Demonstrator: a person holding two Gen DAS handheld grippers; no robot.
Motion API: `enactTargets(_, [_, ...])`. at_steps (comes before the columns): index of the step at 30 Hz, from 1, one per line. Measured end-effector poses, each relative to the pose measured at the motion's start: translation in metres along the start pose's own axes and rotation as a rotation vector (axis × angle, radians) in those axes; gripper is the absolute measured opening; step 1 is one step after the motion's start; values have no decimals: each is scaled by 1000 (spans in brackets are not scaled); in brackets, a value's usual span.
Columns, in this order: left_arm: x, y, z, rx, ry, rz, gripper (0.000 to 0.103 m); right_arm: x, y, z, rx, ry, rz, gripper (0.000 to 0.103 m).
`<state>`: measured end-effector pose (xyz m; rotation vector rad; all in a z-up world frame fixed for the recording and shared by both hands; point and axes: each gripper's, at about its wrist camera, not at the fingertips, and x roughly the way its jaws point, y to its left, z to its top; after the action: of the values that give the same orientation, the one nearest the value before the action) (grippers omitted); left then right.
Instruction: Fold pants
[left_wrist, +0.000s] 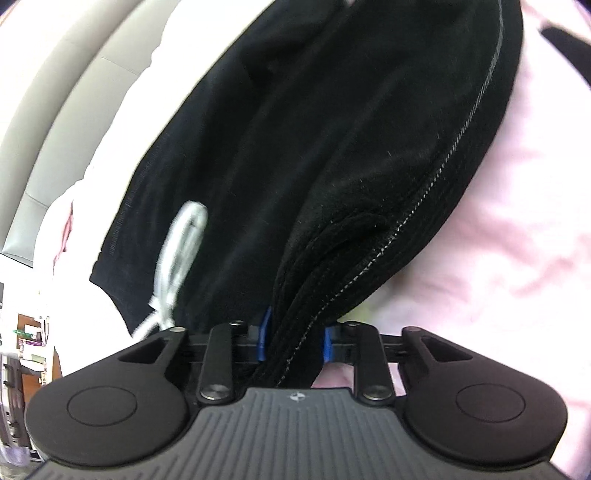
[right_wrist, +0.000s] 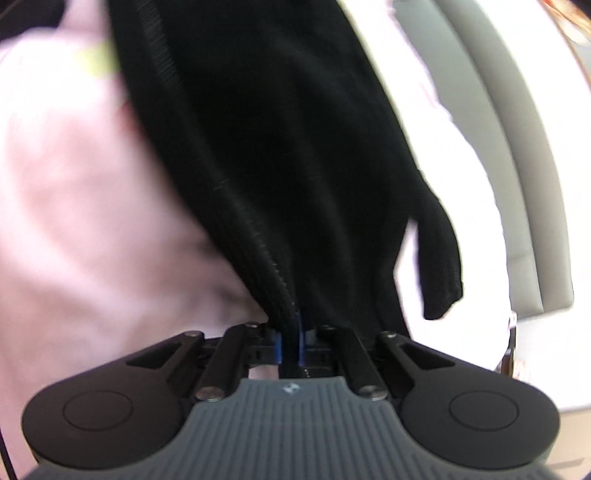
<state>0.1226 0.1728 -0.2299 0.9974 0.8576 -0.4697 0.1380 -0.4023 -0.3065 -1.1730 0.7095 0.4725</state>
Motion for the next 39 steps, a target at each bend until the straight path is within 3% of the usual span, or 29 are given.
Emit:
enactTargets(8, [-27,77,36,-59,-50,27,26,-29,-70,29,57,-84,-154,0])
enactTargets(14, [-18,122,51,-121,-63,16,26,-30,-98,39,57,-94,-194,0])
enactTargets(22, [9,181,81,-124,-45,-31,26,-4,-145,60,-5,-100,-231,0])
enactTargets(28, [69,243,114,-161,31,-113,27,48,-196,94,-100,-71,-216,0])
enactTargets(30, [98,260,121,-171,72,-150,31,76,-211,107,-109,-48,-180,0])
enactTargets(32, [125,273,125,-190,105,-141,43,115,-224,119,-122,-13,-137,0])
enactTargets(35, [164,292,124,-294,146,-132,44,162,-223,136,-138,70,-51,2])
enactTargets(37, [188,294,119,-328,192,-74,41,193,-220,142,-120,147,5,16])
enactTargets(38, [197,294,116,-337,207,-49,51,209,-222,139,-102,173,11,20])
enactTargets(39, [203,295,113,-358,209,-42,53,218,-224,139,-76,186,-4,33])
